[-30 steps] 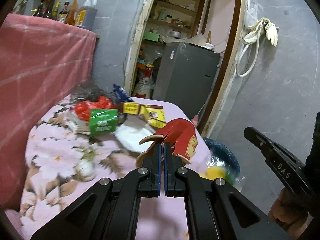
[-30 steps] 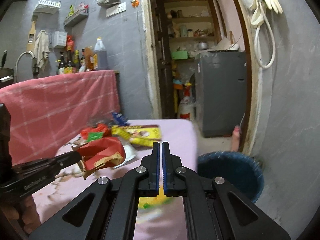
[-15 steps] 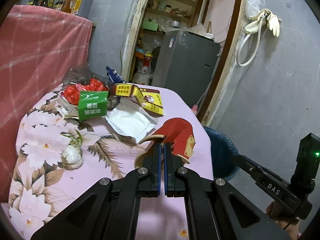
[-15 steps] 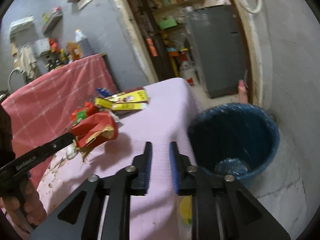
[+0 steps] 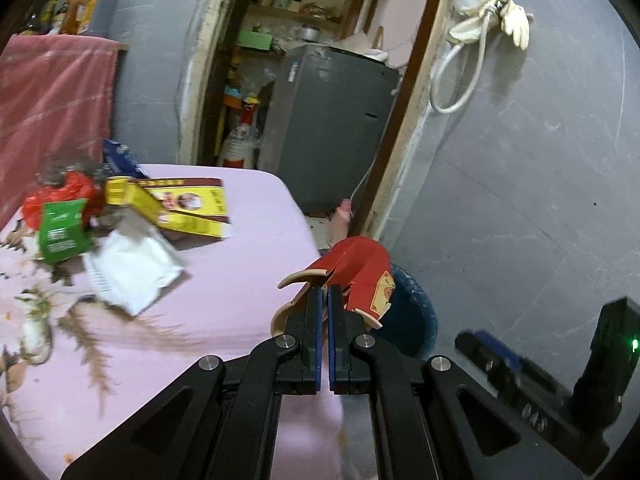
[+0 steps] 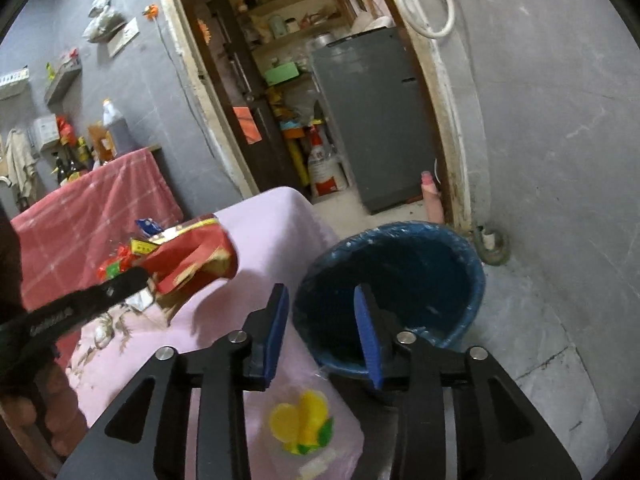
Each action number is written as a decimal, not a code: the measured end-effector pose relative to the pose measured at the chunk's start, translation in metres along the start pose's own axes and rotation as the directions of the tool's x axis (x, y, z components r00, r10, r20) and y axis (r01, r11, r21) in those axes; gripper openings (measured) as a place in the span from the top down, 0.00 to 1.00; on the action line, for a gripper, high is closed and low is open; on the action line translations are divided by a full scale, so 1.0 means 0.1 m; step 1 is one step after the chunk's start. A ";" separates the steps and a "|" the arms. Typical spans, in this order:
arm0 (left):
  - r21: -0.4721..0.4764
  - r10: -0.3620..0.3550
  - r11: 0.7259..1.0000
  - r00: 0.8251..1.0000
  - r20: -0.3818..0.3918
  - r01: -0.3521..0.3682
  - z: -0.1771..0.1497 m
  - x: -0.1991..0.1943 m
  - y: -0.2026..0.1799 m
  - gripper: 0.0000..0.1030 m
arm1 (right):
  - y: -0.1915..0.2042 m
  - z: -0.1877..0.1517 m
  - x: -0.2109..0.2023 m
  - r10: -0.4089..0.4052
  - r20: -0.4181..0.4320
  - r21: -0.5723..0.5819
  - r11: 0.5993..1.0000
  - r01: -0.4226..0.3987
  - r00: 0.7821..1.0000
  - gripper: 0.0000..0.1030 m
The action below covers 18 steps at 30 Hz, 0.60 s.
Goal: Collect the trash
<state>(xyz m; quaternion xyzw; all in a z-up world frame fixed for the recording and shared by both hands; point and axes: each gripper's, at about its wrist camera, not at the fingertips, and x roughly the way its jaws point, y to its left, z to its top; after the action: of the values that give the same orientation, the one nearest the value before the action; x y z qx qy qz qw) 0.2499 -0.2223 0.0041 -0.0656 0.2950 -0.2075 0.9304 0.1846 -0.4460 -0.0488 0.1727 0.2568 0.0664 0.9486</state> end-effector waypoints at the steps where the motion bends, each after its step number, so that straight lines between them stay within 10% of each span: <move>1: 0.006 0.001 1.000 1.000 -0.007 -0.001 0.00 0.05 -0.02 0.99 | -0.05 -0.04 0.01 0.008 -0.016 0.009 1.000 -0.008 1.000 0.59; 18: -0.035 0.102 0.994 0.995 0.020 -0.101 -0.19 -0.35 0.35 0.99 | 0.26 -0.47 0.32 0.167 -0.326 0.042 0.986 -0.162 0.931 0.50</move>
<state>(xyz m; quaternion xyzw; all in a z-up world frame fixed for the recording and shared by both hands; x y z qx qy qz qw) 0.2258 -0.1756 -0.0018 -0.0686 0.2914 -0.1543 0.9416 0.1873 -0.4009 -0.0919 0.1868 0.3962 0.1715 0.8825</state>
